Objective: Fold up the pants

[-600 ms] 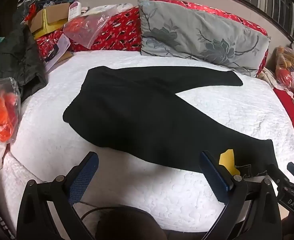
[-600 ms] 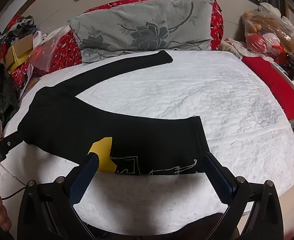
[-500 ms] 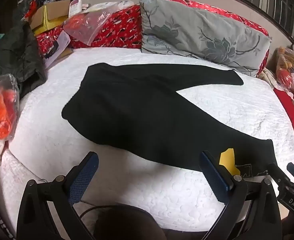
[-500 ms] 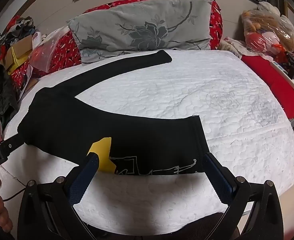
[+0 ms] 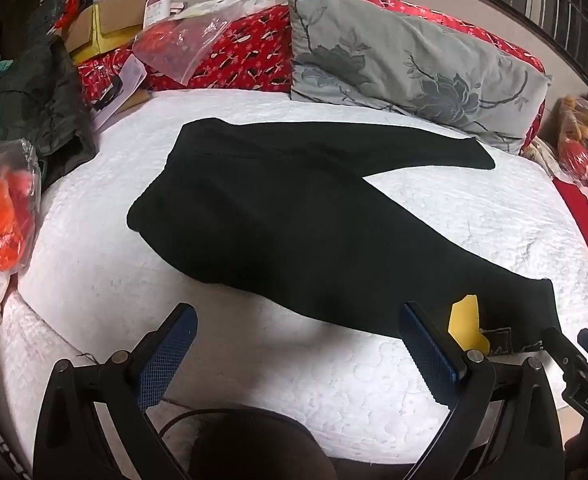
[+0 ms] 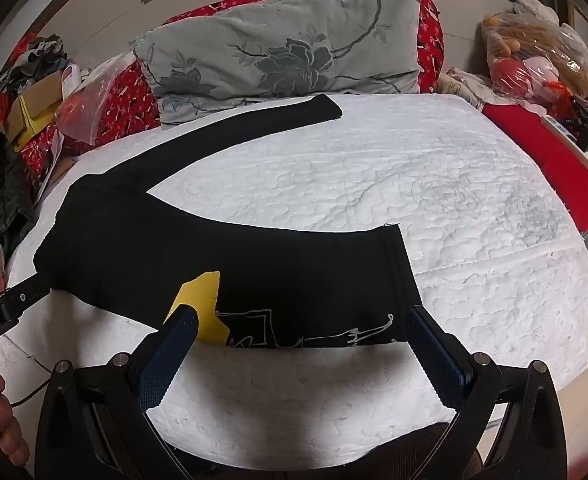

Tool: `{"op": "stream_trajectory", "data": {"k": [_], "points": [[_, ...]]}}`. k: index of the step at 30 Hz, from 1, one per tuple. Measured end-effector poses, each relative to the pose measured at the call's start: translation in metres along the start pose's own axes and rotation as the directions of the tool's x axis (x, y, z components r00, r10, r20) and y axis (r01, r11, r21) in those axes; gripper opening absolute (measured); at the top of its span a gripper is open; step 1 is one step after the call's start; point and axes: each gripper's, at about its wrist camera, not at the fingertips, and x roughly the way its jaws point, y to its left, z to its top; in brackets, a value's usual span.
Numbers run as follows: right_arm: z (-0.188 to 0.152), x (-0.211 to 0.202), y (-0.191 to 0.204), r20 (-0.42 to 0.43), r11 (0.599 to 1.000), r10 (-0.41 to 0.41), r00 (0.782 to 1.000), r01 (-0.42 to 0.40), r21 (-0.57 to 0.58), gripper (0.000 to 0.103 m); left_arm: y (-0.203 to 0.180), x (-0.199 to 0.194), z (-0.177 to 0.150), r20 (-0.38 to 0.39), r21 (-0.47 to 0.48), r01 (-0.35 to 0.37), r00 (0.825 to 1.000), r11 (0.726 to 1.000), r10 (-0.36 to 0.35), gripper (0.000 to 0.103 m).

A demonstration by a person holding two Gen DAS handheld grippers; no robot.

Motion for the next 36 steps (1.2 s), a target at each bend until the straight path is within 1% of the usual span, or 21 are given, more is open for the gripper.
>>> {"op": "stream_trajectory", "data": {"k": [22, 36], "points": [[-0.0010, -0.0019, -0.0051, 0.001, 1.000, -0.013, 1.000, 0.013, 0.014, 0.103, 0.0040, 0.0029, 0.0042, -0.030, -0.014, -0.005, 1.000, 1.000, 0.004, 0.101], [0.0008, -0.0010, -0.0025, -0.009, 1.000, -0.012, 1.000, 0.012, 0.013, 0.103, 0.0053, 0.0049, 0.0040, -0.034, -0.017, -0.001, 0.999, 1.000, 0.001, 0.101]]}}
